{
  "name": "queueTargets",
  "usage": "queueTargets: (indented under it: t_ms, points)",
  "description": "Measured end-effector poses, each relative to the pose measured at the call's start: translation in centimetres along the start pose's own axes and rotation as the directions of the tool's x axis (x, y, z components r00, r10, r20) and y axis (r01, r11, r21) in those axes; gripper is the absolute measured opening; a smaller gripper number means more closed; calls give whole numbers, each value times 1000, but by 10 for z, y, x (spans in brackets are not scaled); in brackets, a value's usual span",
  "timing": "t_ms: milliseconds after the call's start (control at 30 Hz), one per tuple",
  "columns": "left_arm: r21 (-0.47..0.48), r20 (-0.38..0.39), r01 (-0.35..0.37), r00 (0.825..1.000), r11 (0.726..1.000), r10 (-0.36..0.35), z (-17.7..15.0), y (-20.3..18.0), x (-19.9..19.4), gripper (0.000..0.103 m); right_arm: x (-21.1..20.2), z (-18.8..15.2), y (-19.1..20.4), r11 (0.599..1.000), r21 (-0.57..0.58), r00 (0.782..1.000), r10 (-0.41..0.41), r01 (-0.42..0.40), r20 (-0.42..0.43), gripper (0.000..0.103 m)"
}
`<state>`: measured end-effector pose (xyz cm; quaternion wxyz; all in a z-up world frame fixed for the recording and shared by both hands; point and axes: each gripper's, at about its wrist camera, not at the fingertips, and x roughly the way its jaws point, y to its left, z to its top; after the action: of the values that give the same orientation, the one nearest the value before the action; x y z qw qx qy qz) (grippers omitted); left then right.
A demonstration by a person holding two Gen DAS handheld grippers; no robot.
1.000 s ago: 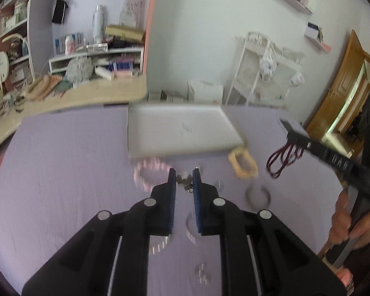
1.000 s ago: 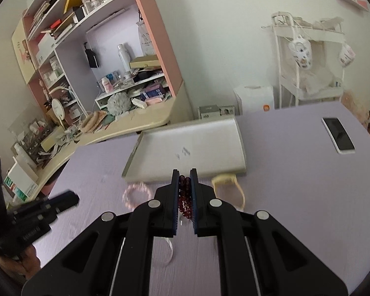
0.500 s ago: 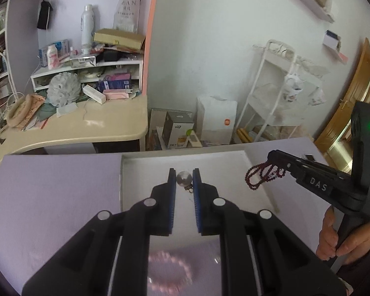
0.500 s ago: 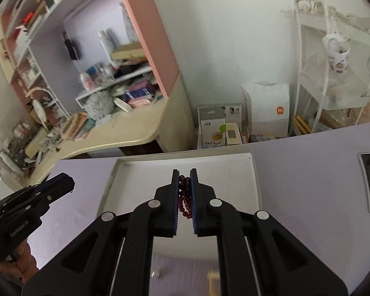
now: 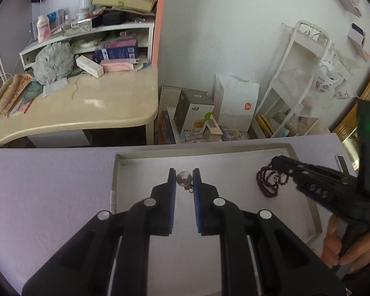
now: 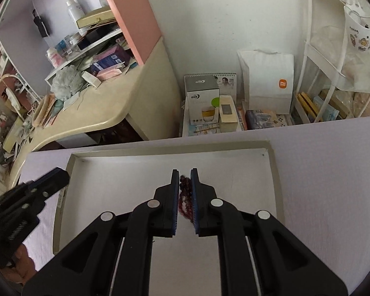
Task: Organize jewelry
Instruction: 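Carry the necklace in the right tool while the left tool carries the earrings over the white tray, then open both tools to drop the necklace and earrings into the tray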
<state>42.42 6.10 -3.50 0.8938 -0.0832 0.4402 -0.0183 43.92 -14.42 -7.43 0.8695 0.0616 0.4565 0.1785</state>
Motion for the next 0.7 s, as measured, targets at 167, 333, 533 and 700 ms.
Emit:
queueTargets:
  t_ms: [167,333,533,700]
  points:
    - [-2,-18,-1,1000,1000,1,-2,1,12,14,-15,1,-11,1000,24,999,8,-9,51,43]
    - [2,-37,-15,999,1000,15,-5,-2,25,15,-23,-4,-19,999,51,998,9,-12,62,44]
    - [-5,-20,-37,999,999,37,-9,-1,15,41,-49,-14,-21,999,51,995,7,-12,102,43]
    - [-12,54,-58,997,998,58,-23,9,-37,48,-97,-33,-15,1000,20,983,9,-13,186,43]
